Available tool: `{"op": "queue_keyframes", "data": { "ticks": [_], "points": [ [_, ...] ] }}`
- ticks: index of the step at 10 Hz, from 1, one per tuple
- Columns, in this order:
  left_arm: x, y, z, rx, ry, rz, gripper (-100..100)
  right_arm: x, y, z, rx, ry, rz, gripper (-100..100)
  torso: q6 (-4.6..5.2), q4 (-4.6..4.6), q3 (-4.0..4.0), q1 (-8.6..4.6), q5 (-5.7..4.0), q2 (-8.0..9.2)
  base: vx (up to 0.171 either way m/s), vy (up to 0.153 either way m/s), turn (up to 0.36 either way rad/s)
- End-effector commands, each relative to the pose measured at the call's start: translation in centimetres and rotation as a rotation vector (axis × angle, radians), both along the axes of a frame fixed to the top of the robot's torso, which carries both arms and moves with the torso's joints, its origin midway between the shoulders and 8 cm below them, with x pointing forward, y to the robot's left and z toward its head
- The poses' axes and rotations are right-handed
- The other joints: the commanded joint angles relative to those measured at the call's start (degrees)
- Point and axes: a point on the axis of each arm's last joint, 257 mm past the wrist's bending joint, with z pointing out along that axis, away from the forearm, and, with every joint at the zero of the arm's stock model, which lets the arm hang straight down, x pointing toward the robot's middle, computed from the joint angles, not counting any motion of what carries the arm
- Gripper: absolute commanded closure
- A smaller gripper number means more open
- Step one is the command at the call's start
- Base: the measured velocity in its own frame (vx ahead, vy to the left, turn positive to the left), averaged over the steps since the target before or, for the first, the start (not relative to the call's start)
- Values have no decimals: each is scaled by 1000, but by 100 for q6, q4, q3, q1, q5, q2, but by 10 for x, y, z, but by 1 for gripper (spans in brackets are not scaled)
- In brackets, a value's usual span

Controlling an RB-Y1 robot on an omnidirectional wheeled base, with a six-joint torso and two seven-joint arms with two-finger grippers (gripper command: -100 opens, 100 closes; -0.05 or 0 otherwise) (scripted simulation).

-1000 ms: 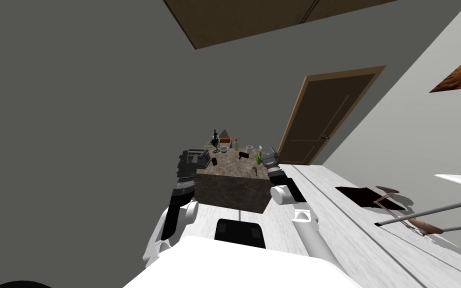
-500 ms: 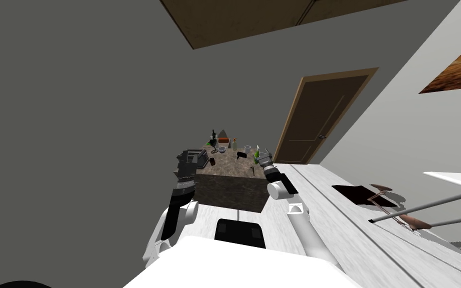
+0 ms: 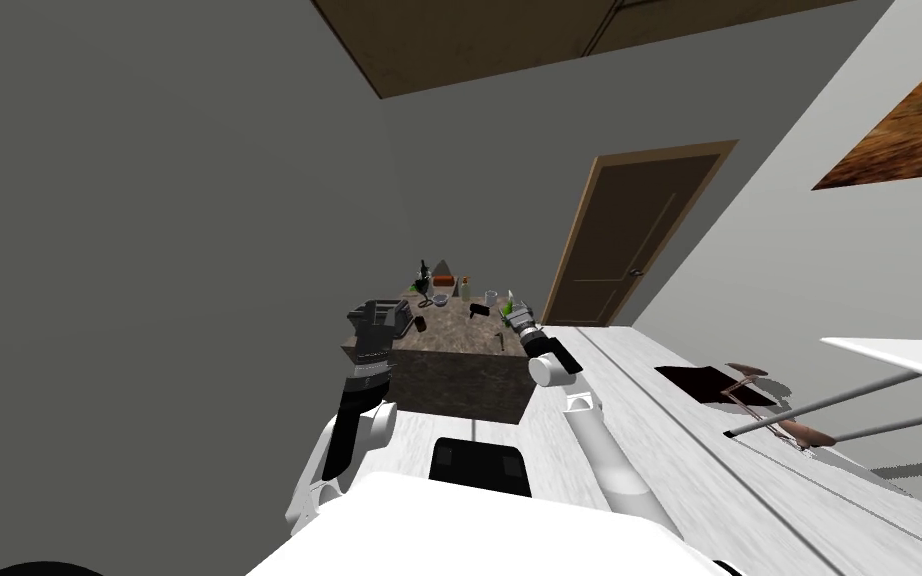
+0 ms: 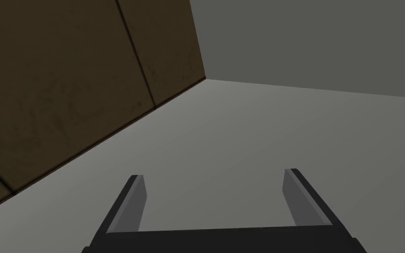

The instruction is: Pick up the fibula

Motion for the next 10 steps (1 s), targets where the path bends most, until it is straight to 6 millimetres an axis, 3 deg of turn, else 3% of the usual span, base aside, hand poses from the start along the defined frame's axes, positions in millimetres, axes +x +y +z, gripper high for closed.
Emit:
{"op": "queue_keyframes", "data": {
  "ticks": [1, 4, 9, 10],
  "points": [
    [0, 0, 0, 0, 0, 0, 0, 3, 7, -10, 27, 40, 22, -100, 0, 0, 0, 0, 0, 0, 5, -29, -22],
    [0, 0, 0, 0, 0, 0, 0, 16, 27, -39, 126, 172, 89, -100, 0, 0, 1, 3, 0, 2, 3, -28, -42],
    [0, 0, 0, 0, 0, 0, 0, 25, 46, -69, 219, 308, 147, -100, 1, 0, 0, 4, 1, 0, 7, -21, -41],
    [0, 0, 0, 0, 0, 0, 0, 27, 55, -83, 263, 374, 172, -100, 0, 0, 1, 5, 1, 1, 6, -20, -62]
  ]
}}
